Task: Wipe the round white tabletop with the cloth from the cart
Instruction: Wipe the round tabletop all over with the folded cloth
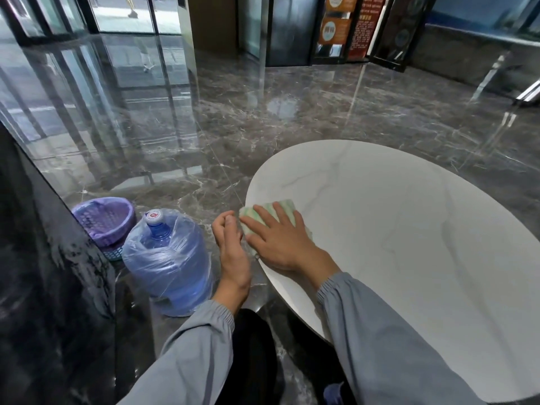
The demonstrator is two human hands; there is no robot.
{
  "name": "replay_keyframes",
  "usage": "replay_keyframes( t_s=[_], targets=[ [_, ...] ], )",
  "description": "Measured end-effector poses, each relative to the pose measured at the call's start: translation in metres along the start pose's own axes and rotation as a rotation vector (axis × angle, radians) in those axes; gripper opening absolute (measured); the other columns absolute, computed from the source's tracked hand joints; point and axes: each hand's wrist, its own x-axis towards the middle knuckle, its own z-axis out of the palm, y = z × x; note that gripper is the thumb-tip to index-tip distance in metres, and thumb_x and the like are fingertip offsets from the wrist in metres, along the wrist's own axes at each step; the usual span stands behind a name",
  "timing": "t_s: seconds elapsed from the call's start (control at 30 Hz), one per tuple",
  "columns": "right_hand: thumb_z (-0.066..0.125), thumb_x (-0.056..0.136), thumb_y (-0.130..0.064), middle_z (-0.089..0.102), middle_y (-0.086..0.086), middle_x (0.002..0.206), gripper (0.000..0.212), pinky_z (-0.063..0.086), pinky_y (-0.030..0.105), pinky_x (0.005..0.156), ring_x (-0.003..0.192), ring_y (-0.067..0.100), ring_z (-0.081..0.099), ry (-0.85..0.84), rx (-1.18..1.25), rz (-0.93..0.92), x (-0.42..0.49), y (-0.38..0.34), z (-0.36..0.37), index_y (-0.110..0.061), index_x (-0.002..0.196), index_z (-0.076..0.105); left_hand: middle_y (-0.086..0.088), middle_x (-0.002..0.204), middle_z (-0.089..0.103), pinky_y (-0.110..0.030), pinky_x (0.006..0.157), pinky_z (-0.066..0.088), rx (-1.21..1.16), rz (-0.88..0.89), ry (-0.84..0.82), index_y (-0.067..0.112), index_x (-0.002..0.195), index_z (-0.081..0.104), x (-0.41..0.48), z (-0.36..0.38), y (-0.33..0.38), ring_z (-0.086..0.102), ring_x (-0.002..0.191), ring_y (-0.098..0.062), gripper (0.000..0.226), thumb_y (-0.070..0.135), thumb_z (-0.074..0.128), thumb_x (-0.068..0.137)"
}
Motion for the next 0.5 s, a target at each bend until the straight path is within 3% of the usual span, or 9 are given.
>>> replay_keyframes(
  t_s=[0.2,0.3,0.4,0.5],
  targets=[
    [0.017,0.107,-0.056,-0.001,-0.014,0.173,0.054,-0.007,0.055,0.125,0.159,0.021,-0.013,0.018,-0.022,-0.078,-0.085,0.003,0.009,-0.055,0.159,0.005,0.006,0.126,0.056,-0.035,0.107,0.043,0.187,0.042,-0.077,0.031,0.121,0.054,-0.008,-0.003,0.004,0.053,0.121,-0.01,0.033,0.053,0.041,0.099],
    [0.016,0.108,-0.056,-0.007,-0.019,0.172,0.054,-0.011,0.049,0.125,0.157,0.016,-0.021,0.01,-0.042,-0.099,-0.155,0.014,0.017,-0.057,0.159,-0.001,0.002,0.135,0.051,-0.021,0.11,0.036,0.405,0.21,-0.203,0.028,0.124,0.053,-0.016,0.006,0.005,0.046,0.129,-0.005,0.038,0.054,0.04,0.099],
    [0.023,0.11,-0.056,-0.003,-0.021,0.172,0.053,-0.006,0.045,0.124,0.159,0.013,-0.014,0.048,-0.066,-0.067,-0.224,0.035,0.027,-0.057,0.159,0.004,-0.005,0.144,0.048,-0.005,0.108,0.024,0.586,0.366,-0.361,0.019,0.127,0.057,-0.025,0.018,0.005,0.04,0.14,-0.014,0.041,0.049,0.043,0.102],
    [0.026,0.109,-0.058,0.005,-0.02,0.172,0.053,0.009,0.046,0.121,0.16,0.015,0.0,0.052,-0.091,0.023,-0.273,0.053,0.03,-0.053,0.161,0.013,-0.006,0.137,0.056,-0.013,0.112,0.025,0.793,0.569,-0.446,0.013,0.12,0.062,-0.028,0.026,0.003,0.047,0.134,-0.023,0.036,0.041,0.049,0.103]
  ],
)
